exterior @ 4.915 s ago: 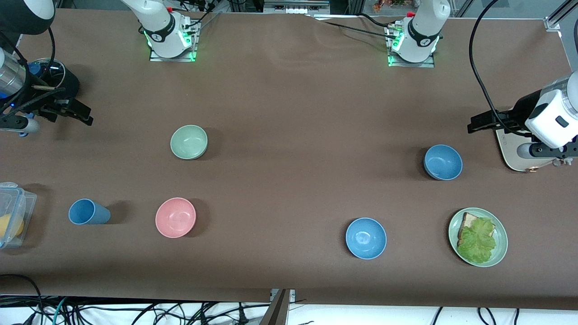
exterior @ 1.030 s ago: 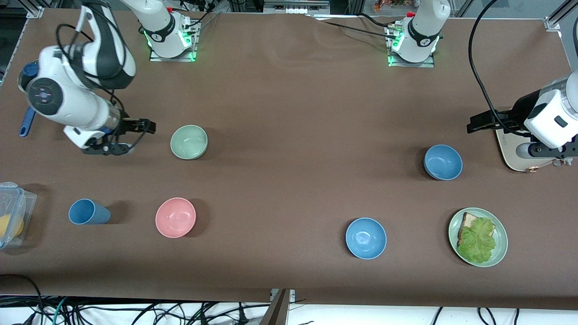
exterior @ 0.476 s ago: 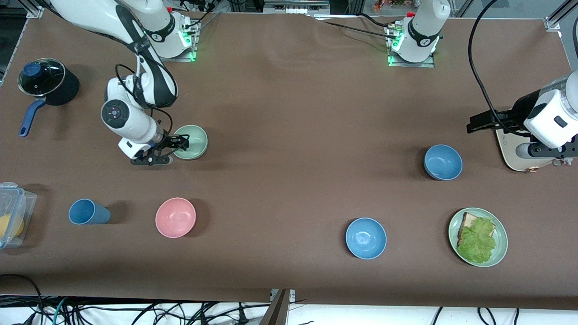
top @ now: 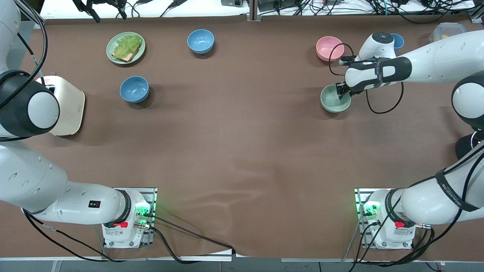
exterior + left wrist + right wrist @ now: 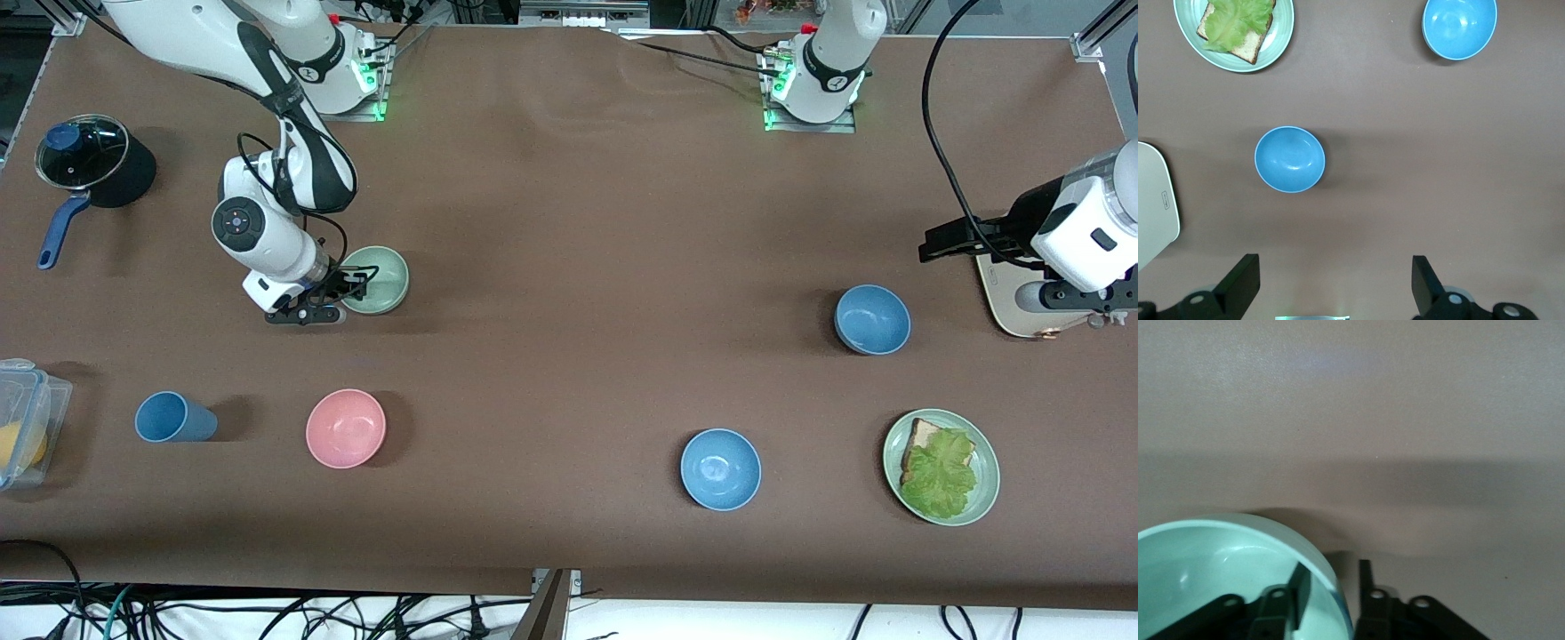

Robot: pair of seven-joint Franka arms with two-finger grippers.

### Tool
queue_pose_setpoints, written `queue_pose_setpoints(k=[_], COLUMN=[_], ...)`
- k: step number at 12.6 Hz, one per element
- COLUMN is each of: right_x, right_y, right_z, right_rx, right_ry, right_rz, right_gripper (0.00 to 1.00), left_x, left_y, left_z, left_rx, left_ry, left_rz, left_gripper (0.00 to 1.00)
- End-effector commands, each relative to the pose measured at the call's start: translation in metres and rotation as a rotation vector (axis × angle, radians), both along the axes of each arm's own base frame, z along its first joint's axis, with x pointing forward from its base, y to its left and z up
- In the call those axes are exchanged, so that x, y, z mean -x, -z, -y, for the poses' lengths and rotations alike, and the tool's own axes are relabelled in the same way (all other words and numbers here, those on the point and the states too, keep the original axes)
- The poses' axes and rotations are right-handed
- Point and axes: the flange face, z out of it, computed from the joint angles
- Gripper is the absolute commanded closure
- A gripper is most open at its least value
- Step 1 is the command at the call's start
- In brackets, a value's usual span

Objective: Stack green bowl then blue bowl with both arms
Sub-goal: 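Close the right gripper on the green bowl's rim, then carry the green bowl with the right gripper to the table's middle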

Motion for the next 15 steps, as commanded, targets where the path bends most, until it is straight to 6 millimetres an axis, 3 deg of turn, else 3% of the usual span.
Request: queue_pose_setpoints(k=[1,4,6,7,10,11,13,15], right_x=[0.009,0.009,0.007,0.008,-0.001,-0.001,-0.004,0.000], right_y=[-0.022,-0.048,-0.079,-0.092,-0.127,-0.136,-0.137,-0.122], right_z=[0.001,-0.001,-0.004,-0.021,-0.102,-0.148,-0.228,-0.290], right_rx=[-0.003,-0.001,-0.001,-0.024,-0.094,-0.109,-0.135,-0.160], right_ry=[0.020,0.015,0.011,0.022,0.171,0.217,0.329,0.372], right_rz=[-0.009,-0.013,-0.023,-0.050,-0.069,-0.060,-0.060,-0.056], right_gripper=[1.00,1.00,1.00,1.00,1.00,1.00,1.00,1.00], left_x=[0.001,0.000,0.000,0.000,-0.001,-0.002,-0.003,-0.004], left_y=[-0.001,0.001,0.001,0.001,0.003,0.005,0.007,0.009], left_z=[0.001,0.001,0.001,0.001,0.000,0.001,-0.003,-0.004], left_rx=[-0.015,-0.015,-0.014,-0.014,-0.013,-0.015,-0.015,-0.015], left_ry=[-0.003,-0.001,-0.003,-0.003,0.000,-0.004,-0.009,-0.012], left_rz=[0.001,-0.002,-0.002,-0.002,-0.004,-0.008,-0.011,-0.011], left_gripper=[0.00,0.00,0.00,0.00,0.00,0.00,0.00,0.00])
